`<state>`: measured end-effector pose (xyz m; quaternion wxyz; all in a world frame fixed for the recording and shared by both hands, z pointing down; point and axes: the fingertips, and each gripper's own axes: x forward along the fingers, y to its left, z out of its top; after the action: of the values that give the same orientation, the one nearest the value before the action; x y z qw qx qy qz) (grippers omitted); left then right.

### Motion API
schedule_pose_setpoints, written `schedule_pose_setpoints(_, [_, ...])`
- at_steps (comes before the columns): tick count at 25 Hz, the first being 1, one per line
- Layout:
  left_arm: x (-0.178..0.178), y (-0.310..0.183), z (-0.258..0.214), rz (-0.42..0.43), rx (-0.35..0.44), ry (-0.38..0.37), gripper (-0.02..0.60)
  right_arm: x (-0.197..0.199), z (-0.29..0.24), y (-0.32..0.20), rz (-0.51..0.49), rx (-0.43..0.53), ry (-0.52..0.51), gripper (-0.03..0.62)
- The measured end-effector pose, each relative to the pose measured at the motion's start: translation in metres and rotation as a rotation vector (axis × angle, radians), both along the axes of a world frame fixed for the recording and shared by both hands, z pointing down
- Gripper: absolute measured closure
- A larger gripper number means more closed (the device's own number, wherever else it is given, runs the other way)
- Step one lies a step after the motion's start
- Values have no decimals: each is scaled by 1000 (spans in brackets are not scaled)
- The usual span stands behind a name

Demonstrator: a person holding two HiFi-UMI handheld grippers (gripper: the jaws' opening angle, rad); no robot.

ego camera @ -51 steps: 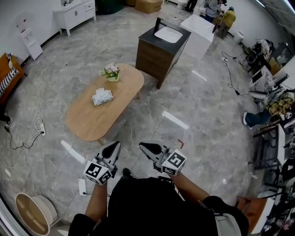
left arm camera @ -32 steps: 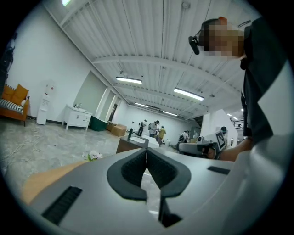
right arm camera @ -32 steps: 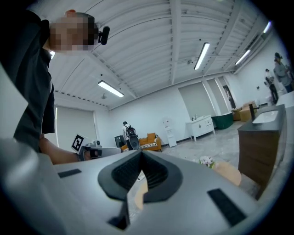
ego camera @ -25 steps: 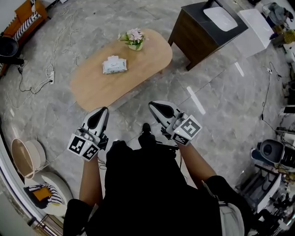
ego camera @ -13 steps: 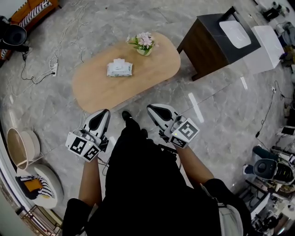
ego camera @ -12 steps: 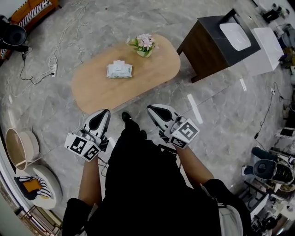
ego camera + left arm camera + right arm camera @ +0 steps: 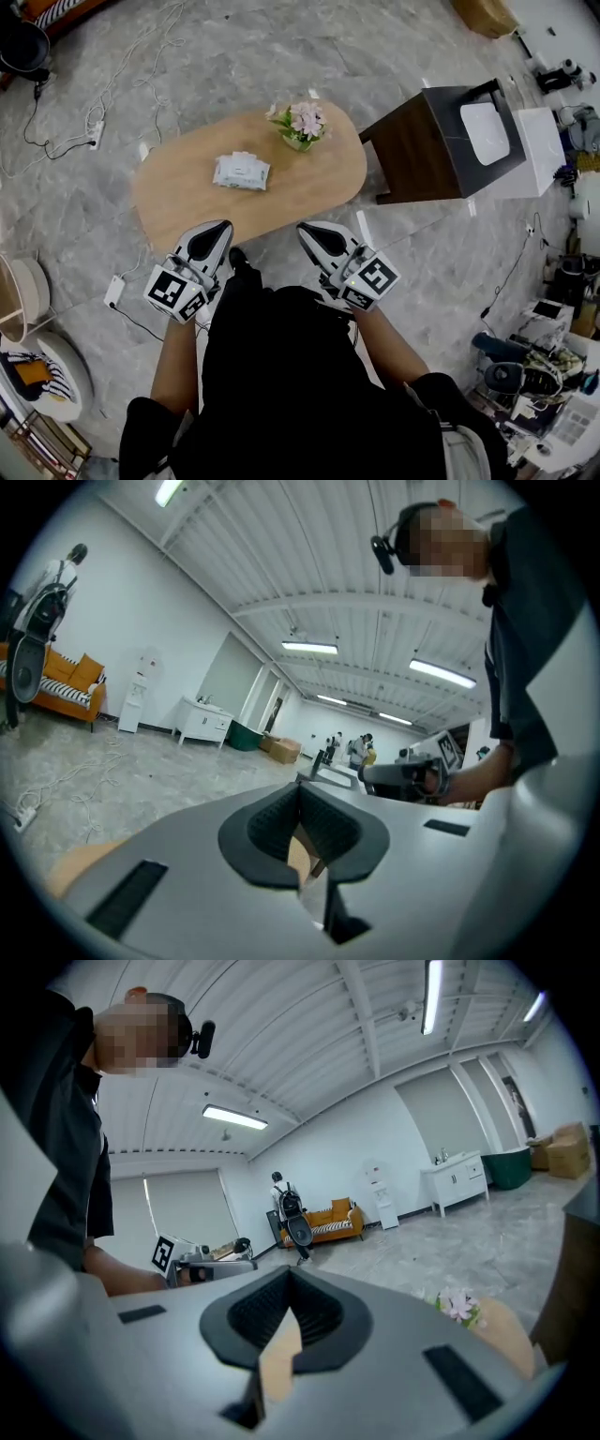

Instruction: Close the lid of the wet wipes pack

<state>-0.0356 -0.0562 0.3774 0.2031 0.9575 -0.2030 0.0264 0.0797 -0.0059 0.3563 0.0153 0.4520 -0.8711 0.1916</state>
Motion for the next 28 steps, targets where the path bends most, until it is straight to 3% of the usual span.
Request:
schedule_pose_setpoints(5, [2,-38,24,-62,-39,-10,566,-1,19,-56,-100,4,83,583])
schedule_pose_setpoints(9, [-2,-52,44,-170,-89,-56,566,2,40,-88,-206,-37,22,583])
schedule_pose_setpoints(14, [13,-70,63,-235,-68,-157,566,22,71,-122,-360,-102,3,583])
schedule_pose_setpoints(18, [17,-74,80,-298,-115,-142,566,28,98,-140,-451,-145,-2,583])
schedule_pose_setpoints(22, [15,-75,102,-326,-154,-160,566,21,121,-165,-487,-119,36,583])
schedule_pose_setpoints(28, [12,-83,145,-333,-205,-169,566,21,188,-199,-467,-162,114,583])
